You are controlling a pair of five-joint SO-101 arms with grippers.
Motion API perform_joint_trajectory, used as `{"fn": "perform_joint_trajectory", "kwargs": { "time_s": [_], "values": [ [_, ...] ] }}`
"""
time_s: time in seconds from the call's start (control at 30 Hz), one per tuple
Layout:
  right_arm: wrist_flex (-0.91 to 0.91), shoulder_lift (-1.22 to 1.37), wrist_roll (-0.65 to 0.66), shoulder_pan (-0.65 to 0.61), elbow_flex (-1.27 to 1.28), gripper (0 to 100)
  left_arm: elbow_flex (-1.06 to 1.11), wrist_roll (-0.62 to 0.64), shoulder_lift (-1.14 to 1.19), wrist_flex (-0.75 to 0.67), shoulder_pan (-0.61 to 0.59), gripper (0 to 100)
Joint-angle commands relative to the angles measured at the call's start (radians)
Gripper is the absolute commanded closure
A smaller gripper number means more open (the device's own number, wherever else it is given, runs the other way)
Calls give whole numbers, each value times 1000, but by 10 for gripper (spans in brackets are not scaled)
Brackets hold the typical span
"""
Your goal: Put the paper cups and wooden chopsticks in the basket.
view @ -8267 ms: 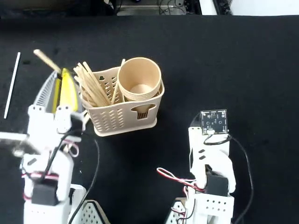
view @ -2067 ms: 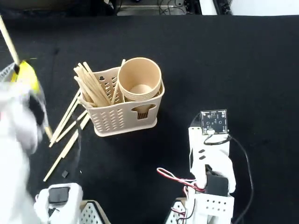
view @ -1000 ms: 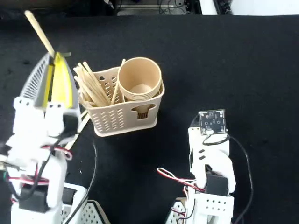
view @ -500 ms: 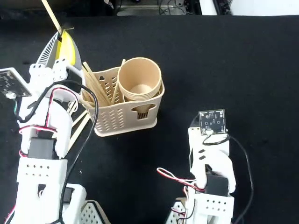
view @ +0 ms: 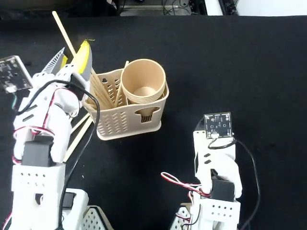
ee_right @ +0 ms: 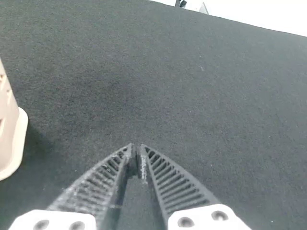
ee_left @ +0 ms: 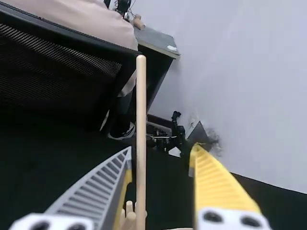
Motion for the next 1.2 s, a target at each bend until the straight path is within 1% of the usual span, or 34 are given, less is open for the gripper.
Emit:
{"fn": "perform_joint_trajectory", "kwargs": {
  "time_s": [0.0, 0.1, 0.17, 0.27, 0.37, 0.43, 0.47, 0.6, 0.67, 0.83, 1.0, 1.07, 1.17],
  "values": [
    [-9, -65, 8, -8, -5, 977, -159, 6, 0, 115, -22, 793],
    [-9, -65, 8, -8, -5, 977, -262, 6, 0, 232, -101, 793],
    [-9, -65, 8, -8, -5, 977, -335, 6, 0, 305, -182, 793],
    [-9, -65, 8, -8, -5, 977, -424, 6, 0, 379, -374, 793],
    [-9, -65, 8, -8, -5, 977, -449, 5, 14, 390, -604, 793],
    [-9, -65, 8, -8, -5, 977, -427, -48, 40, 373, -737, 793],
    [-9, -65, 8, -8, -5, 977, -412, -91, 69, 361, -777, 793],
    [-9, -65, 8, -9, -5, 977, -371, -275, 272, 327, -854, 793],
    [-9, -65, 8, -9, -5, 977, -377, -347, 400, 319, -878, 793],
    [-9, -65, 8, -9, -5, 977, -473, -500, 713, 325, -911, 794],
    [-9, -64, 8, -9, -5, 977, -685, -635, 1031, 333, -920, 794],
    [-9, -64, 8, -9, -5, 977, -812, -667, 1146, 397, -915, 794],
    [-9, -64, 8, -9, -5, 977, -1061, -681, 1329, 557, -911, 794]
  ]
}}
